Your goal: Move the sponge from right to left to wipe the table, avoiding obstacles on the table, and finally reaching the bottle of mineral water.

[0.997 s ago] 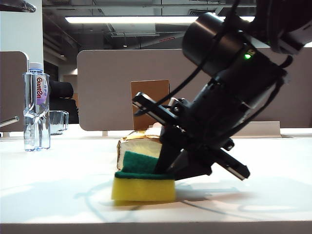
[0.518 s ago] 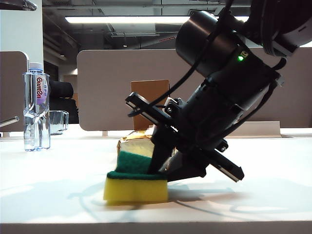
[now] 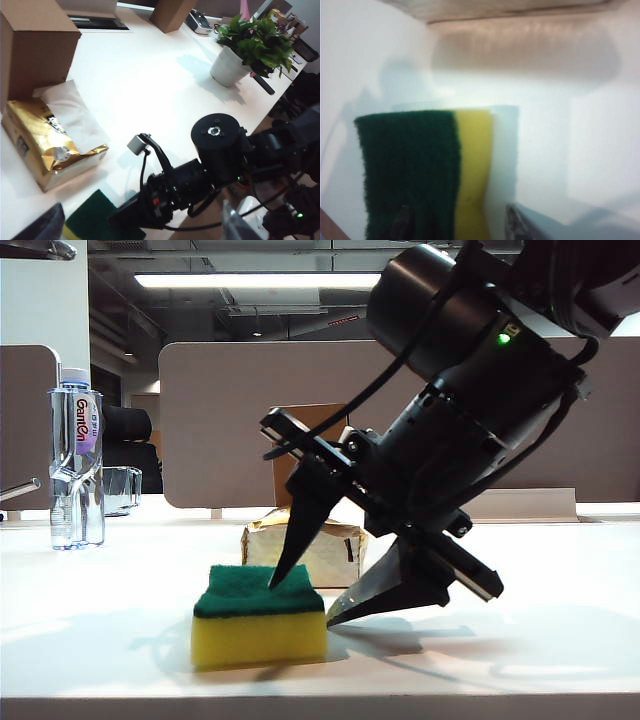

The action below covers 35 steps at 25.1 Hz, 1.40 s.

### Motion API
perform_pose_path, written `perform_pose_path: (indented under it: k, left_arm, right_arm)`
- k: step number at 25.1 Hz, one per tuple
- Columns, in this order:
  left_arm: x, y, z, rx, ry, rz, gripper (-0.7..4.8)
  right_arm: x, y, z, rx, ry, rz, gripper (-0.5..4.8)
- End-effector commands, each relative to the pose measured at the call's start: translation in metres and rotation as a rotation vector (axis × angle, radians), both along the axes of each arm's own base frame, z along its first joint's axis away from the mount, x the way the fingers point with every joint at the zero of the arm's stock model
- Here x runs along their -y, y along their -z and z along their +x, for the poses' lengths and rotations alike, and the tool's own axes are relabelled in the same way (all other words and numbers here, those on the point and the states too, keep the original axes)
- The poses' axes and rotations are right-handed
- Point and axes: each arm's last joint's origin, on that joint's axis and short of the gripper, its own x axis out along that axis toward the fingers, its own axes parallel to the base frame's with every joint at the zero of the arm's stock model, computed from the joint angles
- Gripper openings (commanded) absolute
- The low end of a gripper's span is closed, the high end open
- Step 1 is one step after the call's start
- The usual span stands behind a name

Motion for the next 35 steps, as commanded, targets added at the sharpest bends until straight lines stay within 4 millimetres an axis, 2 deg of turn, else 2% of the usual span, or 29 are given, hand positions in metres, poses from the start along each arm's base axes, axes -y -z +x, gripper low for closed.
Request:
perform_pose_path:
  k: [1, 3, 6, 12, 14, 16, 20, 22, 25, 30, 32, 35]
  left_arm:
    - [0.000, -0.003, -0.001, 0.020, 0.013, -0.004, 4.04]
    - [0.000, -0.003, -0.001, 0.020, 0.012, -0.004, 4.04]
    - [0.000, -0.003, -0.001, 0.019, 0.012, -0.004, 4.04]
    - [0.000, -0.003, -0.001, 0.018, 0.012, -0.004, 4.04]
    - [0.000, -0.003, -0.001, 0.018, 0.012, -0.004, 4.04]
    - [0.000, -0.003, -0.001, 0.018, 0.012, -0.003, 4.04]
    - [0.000, -0.003, -0.001, 0.016, 0.012, -0.003, 4.04]
    - [0.000, -0.002, -0.001, 0.011, 0.012, -0.003, 4.04]
    - [0.000, -0.002, -0.001, 0.006, 0.013, -0.002, 4.04]
    - [0.000, -0.002, -0.001, 0.012, 0.009, 0.001, 4.04]
    - [0.000, -0.002, -0.001, 0.029, 0.015, 0.012, 4.04]
    - [0.000, -0.002, -0.001, 0.060, 0.024, 0.030, 4.04]
  right_arm:
    - [0.007, -0.001, 0.001, -0.002, 0.022, -0.025, 2.41]
    - [0.009, -0.005, 0.002, 0.005, 0.024, -0.013, 2.79]
    - [0.013, -0.012, 0.004, 0.033, 0.009, 0.006, 2.79]
    - [0.037, -0.040, 0.015, 0.124, -0.009, 0.084, 2.79]
    - [0.050, -0.049, 0.020, 0.138, -0.007, 0.078, 2.79]
    - [0.063, -0.064, 0.029, 0.172, -0.017, 0.000, 2.79]
    - [0.091, -0.103, 0.057, 0.259, 0.023, -0.066, 2.79]
    - [0.103, -0.114, 0.066, 0.290, 0.056, -0.074, 2.79]
    - [0.135, -0.129, 0.075, 0.327, 0.107, -0.132, 2.74]
    - [0.195, -0.138, 0.066, 0.301, 0.185, -0.185, 2.74]
    - [0.211, -0.143, 0.058, 0.283, 0.208, -0.158, 2.74]
    - [0.234, -0.157, 0.030, 0.276, 0.231, -0.177, 2.74]
